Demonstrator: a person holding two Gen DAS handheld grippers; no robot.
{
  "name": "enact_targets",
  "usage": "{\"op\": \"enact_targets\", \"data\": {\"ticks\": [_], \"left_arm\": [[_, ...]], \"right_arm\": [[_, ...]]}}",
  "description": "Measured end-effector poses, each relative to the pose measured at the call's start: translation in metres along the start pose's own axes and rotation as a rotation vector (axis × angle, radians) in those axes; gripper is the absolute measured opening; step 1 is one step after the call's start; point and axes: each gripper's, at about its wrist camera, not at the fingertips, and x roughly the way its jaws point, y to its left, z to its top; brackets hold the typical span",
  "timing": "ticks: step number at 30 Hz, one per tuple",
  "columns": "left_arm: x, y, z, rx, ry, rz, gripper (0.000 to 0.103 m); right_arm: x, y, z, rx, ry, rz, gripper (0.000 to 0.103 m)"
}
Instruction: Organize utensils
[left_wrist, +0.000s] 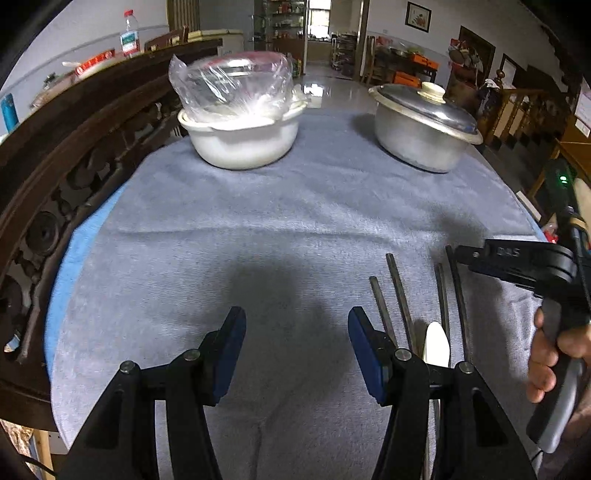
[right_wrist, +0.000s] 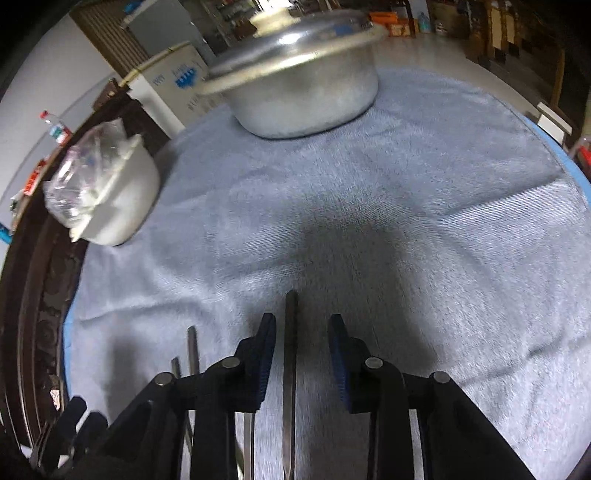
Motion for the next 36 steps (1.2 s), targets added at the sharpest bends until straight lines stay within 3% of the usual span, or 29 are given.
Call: {"op": "enact_targets", "data": {"ticks": [4, 8, 10, 14, 21, 23, 25, 27, 33, 35, 36], "left_arm": [[0.013, 0.000, 0.009, -0.032, 0.053, -0.065, 0.058], [0.030, -0.010, 0.017, -0.045, 0.110, -0.132, 0.058], [0.044, -0.015, 0.020, -0.054, 0.159, -0.151, 0.053], [0.066, -0.024, 0.024, -0.094, 0.245, -0.193, 0.049], [0.077, -0.043, 0.029, -0.061, 0.241, -0.153, 0.049], [0.080, -0.048, 0.031, -0.048, 0.235, -0.134, 0.044], [0.083, -0.053, 0.032, -0.028, 0.226, -0.117, 0.023], [0.085, -0.054, 0.034, -0.020, 0.228, -0.137, 0.010], [0.086, -0.058, 0.035, 0.028, 0.224, -0.137, 0.007], [0.086, -0.056, 0.036, 0.026, 0.234, -0.136, 0.007], [0.086, -0.053, 0.037, 0.026, 0.240, -0.129, 0.007]], "right_arm": [[0.007, 0.007, 0.004, -0.034, 0.006, -0.066, 0.023], [0.007, 0.013, 0.001, -0.082, 0.005, -0.076, 0.012], [0.005, 0.013, -0.001, -0.100, 0.002, -0.084, 0.007], [-0.002, -0.003, -0.007, -0.096, 0.001, -0.080, 0.006], [-0.014, -0.031, -0.011, -0.068, 0.043, -0.053, 0.006], [-0.011, -0.036, -0.008, -0.039, 0.079, -0.011, 0.007], [-0.013, -0.041, -0.007, -0.001, 0.096, 0.004, 0.007], [-0.016, -0.042, -0.004, 0.011, 0.094, 0.014, 0.007], [-0.004, -0.030, -0.001, -0.017, 0.129, -0.041, 0.007], [-0.001, -0.027, 0.000, -0.020, 0.124, -0.071, 0.018], [-0.001, -0.026, 0.000, -0.018, 0.124, -0.076, 0.018]]}}
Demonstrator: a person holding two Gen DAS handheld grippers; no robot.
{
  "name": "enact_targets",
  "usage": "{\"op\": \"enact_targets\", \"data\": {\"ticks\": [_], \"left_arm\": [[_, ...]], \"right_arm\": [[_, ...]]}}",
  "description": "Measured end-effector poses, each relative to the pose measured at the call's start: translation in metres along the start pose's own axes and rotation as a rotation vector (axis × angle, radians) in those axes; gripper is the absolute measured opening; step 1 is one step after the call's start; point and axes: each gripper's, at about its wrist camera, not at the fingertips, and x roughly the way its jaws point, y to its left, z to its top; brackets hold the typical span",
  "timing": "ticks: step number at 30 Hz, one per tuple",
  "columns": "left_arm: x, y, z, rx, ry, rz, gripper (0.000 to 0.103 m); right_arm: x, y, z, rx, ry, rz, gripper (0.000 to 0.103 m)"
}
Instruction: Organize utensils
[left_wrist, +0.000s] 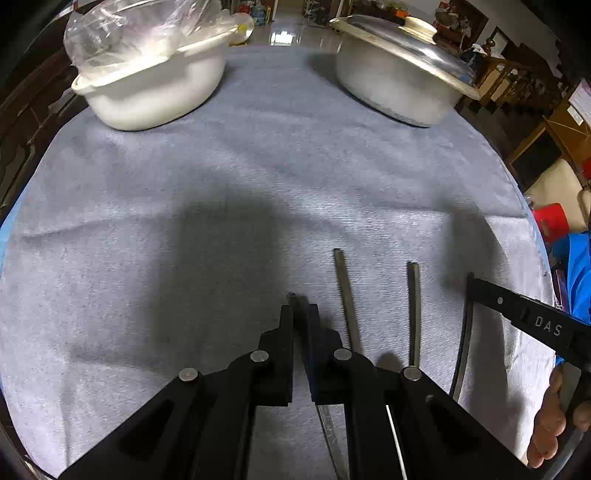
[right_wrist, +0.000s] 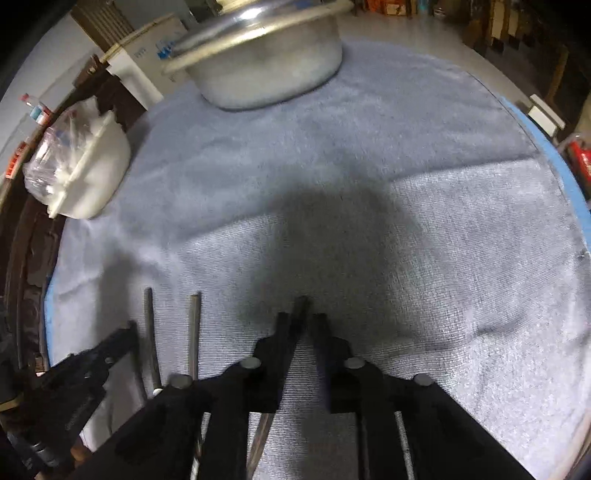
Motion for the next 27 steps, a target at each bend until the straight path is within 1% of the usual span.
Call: {"op": "enact_targets", "data": {"ticks": [2, 5, 6, 8, 9, 11, 12, 13, 16, 19, 21, 27], "left_arm": [[0.000, 0.004, 0.001, -0.003, 0.001, 0.011, 0.007], [0.003, 0.004, 0.004, -0.004, 0.007, -0.001, 0.007], [0.005, 0.005, 0.003, -0.009, 0.019, -0.010, 0.009], [0.004, 0.003, 0.000, -0.007, 0.011, -0.015, 0.014], [0.004, 0.001, 0.000, -0.004, 0.007, -0.022, 0.019], [0.003, -0.001, -0.002, 0.000, -0.004, -0.014, 0.020], [0.003, 0.000, -0.002, -0.001, -0.008, -0.010, 0.019], [0.003, 0.001, -0.003, -0.004, -0.012, -0.002, 0.008], [0.001, 0.009, -0.007, -0.028, -0.025, -0.020, 0.007], [-0.007, 0.020, -0.011, -0.063, -0.047, -0.002, 0.006], [-0.017, 0.028, -0.013, -0.090, -0.077, -0.009, 0.006], [-0.075, 0.053, -0.031, -0.134, -0.211, 0.037, 0.006]], "right_arm": [[0.000, 0.008, 0.000, -0.028, -0.004, -0.039, 0.018], [0.001, 0.022, -0.001, -0.093, -0.027, -0.105, 0.018], [0.002, 0.026, -0.001, -0.118, -0.034, -0.129, 0.018], [0.003, 0.032, -0.001, -0.142, -0.049, -0.152, 0.012], [0.002, 0.033, -0.002, -0.148, -0.057, -0.154, 0.012], [0.001, 0.030, -0.002, -0.137, -0.073, -0.131, 0.009], [-0.001, 0.025, -0.003, -0.123, -0.081, -0.102, 0.008], [-0.002, 0.024, -0.006, -0.112, -0.086, -0.079, 0.007], [-0.012, 0.011, -0.012, -0.080, -0.122, -0.011, 0.007], [-0.031, 0.002, -0.022, -0.086, -0.195, 0.030, 0.007], [-0.050, -0.007, -0.030, -0.073, -0.252, 0.065, 0.007], [-0.102, -0.032, -0.063, -0.028, -0.397, 0.130, 0.007]]}}
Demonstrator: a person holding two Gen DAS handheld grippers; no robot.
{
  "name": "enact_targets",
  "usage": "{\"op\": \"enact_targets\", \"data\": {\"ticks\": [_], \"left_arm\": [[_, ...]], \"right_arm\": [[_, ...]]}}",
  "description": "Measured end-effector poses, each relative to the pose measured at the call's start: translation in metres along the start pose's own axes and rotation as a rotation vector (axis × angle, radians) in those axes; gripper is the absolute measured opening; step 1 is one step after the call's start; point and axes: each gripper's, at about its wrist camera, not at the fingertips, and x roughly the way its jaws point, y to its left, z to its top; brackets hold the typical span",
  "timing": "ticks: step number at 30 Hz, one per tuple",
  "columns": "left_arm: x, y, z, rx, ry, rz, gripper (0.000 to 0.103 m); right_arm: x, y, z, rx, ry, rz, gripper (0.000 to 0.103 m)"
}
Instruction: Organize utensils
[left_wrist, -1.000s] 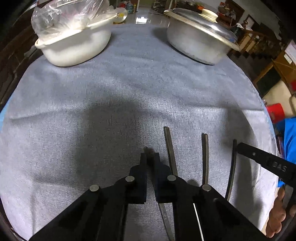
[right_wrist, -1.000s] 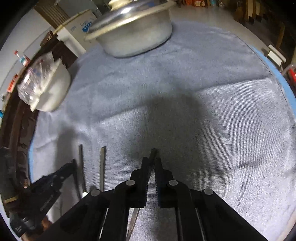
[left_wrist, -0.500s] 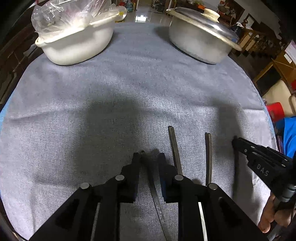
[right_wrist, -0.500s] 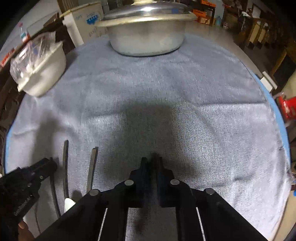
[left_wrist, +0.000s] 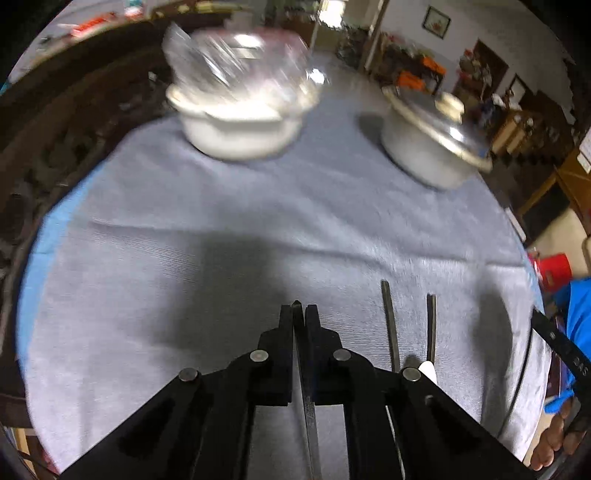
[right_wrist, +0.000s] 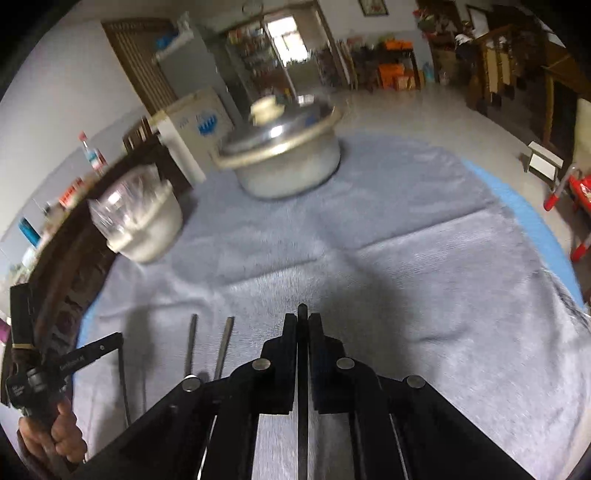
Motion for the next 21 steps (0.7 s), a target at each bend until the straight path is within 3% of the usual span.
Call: {"op": "enact_targets", "data": {"ticks": [5, 11, 21], "left_arm": [[-0.055, 0.018, -0.005, -0.030, -0.129, 0.031, 0.006], [-0.135, 0.036, -0.037, -0.059, -0.290, 0.048, 0.006], [-0.213, 0.034, -0.092, -0.086, -0.463, 0.045, 0.006]], "right_arm": [[-0.058, -0.001, -0.014, 0.008, -0.146, 0.018, 0.007], [-0.126, 0.017, -0.041, 0.001, -0.316, 0.037, 0.007], [-0.212, 0.040, -0.089, -0.004, -0.526, 0.010, 0.007]]}}
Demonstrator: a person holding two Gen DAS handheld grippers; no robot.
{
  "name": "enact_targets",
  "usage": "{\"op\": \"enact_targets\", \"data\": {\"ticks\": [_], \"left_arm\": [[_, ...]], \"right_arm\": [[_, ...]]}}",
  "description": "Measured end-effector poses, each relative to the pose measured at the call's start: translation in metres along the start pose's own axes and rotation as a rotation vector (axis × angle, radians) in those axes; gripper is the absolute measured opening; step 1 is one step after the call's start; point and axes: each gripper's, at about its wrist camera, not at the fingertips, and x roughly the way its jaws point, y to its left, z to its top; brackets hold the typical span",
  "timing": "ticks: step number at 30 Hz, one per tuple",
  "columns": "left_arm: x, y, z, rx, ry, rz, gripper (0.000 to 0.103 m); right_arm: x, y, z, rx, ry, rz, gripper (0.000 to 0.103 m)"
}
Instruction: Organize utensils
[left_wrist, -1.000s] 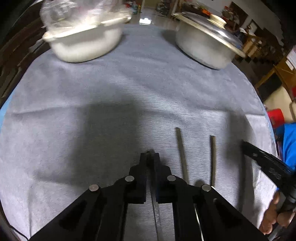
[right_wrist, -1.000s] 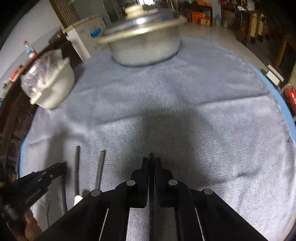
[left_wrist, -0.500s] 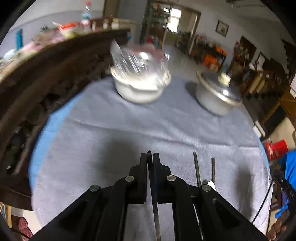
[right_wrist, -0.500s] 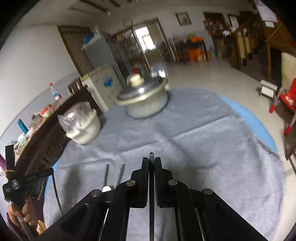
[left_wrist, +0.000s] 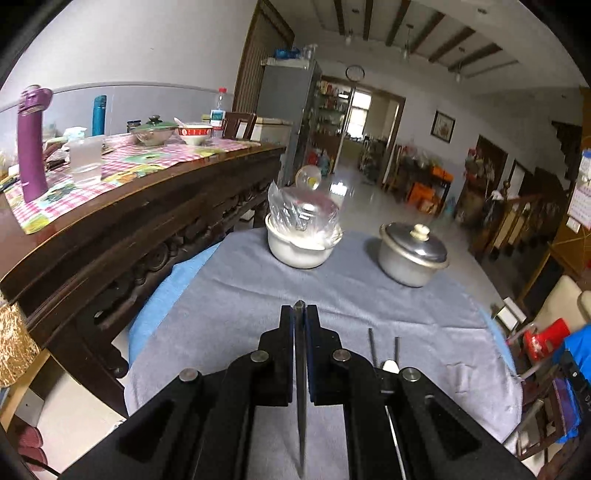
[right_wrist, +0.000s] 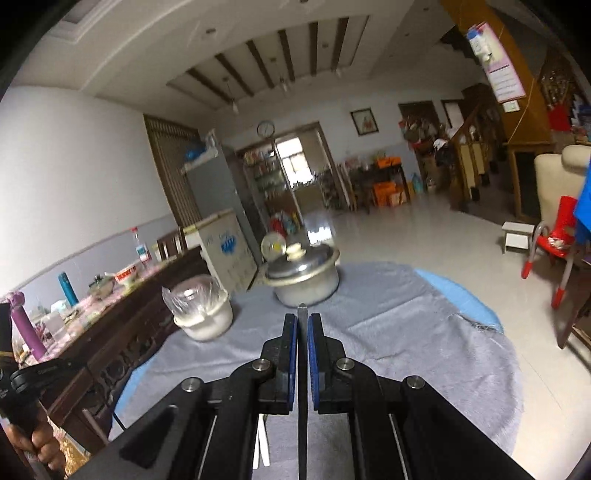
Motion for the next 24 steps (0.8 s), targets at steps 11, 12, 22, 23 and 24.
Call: {"op": "enact_targets", "data": {"ticks": [11, 12, 22, 23, 24], "left_arm": [[-0.050, -0.012, -0.008, 0.044, -0.056, 0.011, 0.005], [-0.055, -0.014, -0.008, 0.049, -0.066, 0.015, 0.005], [-0.092, -0.022, -0.003, 0.076, -0.130, 0.025, 0.005], [-0.096, -0.023, -0.003, 0.081, -0.139, 0.025, 0.005], [-0.102, -0.026, -0.001, 0.085, -0.149, 0.021, 0.005]], "right_arm": [[-0.049, 0.019, 0.004, -0.029, -0.081, 0.020, 0.007], [-0.052, 0.021, 0.005, -0.032, -0.085, 0.023, 0.007], [-0.081, 0.034, 0.014, -0.058, -0.126, 0.060, 0.007], [-0.084, 0.036, 0.015, -0.059, -0.130, 0.066, 0.007], [-0.086, 0.038, 0.016, -0.059, -0.134, 0.073, 0.007]]}}
